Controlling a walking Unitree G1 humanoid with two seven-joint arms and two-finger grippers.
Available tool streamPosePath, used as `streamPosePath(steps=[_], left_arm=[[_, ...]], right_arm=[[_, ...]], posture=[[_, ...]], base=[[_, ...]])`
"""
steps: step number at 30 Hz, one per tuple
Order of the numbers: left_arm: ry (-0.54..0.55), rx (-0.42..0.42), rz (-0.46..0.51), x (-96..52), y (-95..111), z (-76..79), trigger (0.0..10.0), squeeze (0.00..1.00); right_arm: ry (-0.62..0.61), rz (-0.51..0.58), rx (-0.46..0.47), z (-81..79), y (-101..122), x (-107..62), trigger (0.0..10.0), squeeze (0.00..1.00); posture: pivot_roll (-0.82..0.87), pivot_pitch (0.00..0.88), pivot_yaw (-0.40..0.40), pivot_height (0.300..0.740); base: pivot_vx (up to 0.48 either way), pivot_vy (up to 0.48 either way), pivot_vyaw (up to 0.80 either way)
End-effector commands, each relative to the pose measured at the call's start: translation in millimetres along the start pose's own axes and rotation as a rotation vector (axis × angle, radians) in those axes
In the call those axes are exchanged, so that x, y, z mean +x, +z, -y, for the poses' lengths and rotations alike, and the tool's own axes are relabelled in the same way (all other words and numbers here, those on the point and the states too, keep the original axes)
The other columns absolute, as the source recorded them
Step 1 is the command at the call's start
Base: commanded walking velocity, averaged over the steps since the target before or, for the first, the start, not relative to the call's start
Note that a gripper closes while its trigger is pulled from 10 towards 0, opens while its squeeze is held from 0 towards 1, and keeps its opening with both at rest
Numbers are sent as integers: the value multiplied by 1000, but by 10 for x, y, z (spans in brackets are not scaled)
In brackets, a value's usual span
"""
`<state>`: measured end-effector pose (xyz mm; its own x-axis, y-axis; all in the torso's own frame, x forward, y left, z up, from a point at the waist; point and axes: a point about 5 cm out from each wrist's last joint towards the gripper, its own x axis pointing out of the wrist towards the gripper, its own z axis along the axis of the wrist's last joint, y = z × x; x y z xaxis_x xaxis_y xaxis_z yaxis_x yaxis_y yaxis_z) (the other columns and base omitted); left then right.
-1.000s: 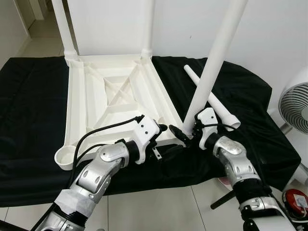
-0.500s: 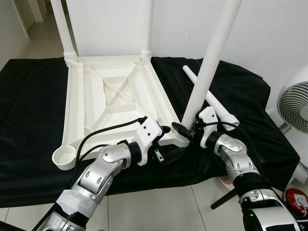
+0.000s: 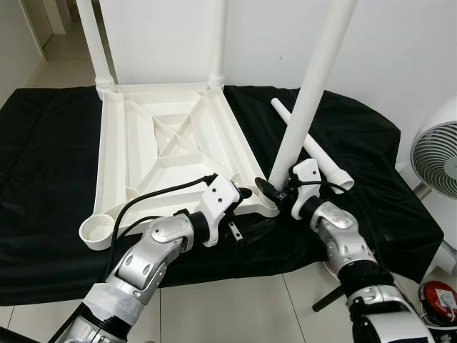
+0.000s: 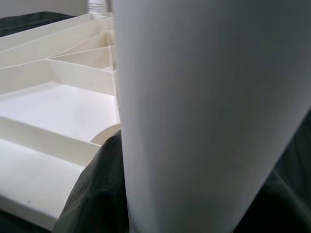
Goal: Building children table
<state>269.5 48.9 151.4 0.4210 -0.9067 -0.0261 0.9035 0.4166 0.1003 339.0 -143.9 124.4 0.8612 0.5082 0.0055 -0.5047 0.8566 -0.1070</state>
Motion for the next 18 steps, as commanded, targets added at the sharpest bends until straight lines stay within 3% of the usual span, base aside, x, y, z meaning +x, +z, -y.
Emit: streamPosePath(steps=[1,3,4,9,11,13,15,18], left_arm=[[-56,-5,8,-3,17,34,10000,0],[-56,-5,8,-3,17,34,10000,0],[-48,-3,6,-7,15,18,10000,0],[-46,-4,0,-10,6,5,10000,0],[-39,-8,-9,-15,0,-12,10000,0],[-39,-8,-9,-15,0,-12,10000,0],[-37,-10,-12,-26,4,-24,10000,0],[-39,-4,-12,-32,16,-35,10000,0]], right_arm=[[-105,-85,11,12,-140,-43,10000,0],[-105,-85,11,12,-140,-43,10000,0],[-202,-72,32,-49,-128,-50,10000,0],[-290,-67,36,-104,-119,-64,10000,0],[-387,-66,69,-172,-124,-77,10000,0],[-387,-66,69,-172,-124,-77,10000,0],[-482,-52,85,-276,-84,-68,10000,0],[-498,-41,111,-367,-47,-34,10000,0]], posture=[[-71,0,-54,740],[-71,0,-54,740],[-73,0,-57,740],[-68,0,-62,740],[-69,0,-62,740],[-69,0,-62,740],[-69,0,-61,740],[-69,0,-56,740]], base=[[0,0,0],[0,0,0],[0,0,0],[0,0,0],[0,0,0],[0,0,0],[0,0,0],[0,0,0]])
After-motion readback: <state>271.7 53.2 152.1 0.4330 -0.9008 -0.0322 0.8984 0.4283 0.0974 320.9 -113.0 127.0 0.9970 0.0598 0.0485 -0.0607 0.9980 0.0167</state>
